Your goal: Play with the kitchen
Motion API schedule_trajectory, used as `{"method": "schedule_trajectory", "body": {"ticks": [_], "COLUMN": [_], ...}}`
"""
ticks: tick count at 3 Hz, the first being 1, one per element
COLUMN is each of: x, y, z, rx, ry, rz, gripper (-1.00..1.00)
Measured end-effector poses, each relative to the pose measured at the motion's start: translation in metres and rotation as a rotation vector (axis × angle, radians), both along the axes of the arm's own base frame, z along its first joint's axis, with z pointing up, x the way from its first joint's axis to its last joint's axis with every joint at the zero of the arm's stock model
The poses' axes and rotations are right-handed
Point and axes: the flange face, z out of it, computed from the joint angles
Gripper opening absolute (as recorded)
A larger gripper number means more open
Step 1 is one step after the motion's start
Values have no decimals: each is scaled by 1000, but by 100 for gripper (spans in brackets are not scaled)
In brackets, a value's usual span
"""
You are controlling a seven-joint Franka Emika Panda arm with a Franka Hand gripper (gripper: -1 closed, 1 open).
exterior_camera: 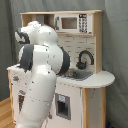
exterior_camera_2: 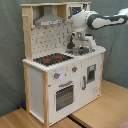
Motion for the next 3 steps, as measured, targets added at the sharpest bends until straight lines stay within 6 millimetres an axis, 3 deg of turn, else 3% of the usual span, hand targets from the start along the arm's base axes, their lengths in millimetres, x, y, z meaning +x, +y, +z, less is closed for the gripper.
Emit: {"method": "schedule_trajectory", "body": {"ticks": [3], "x": [-63], "y": [22], "z": [21], "rx": [-159], "ry": [11], "rz": [-98], "gripper": [100]}}
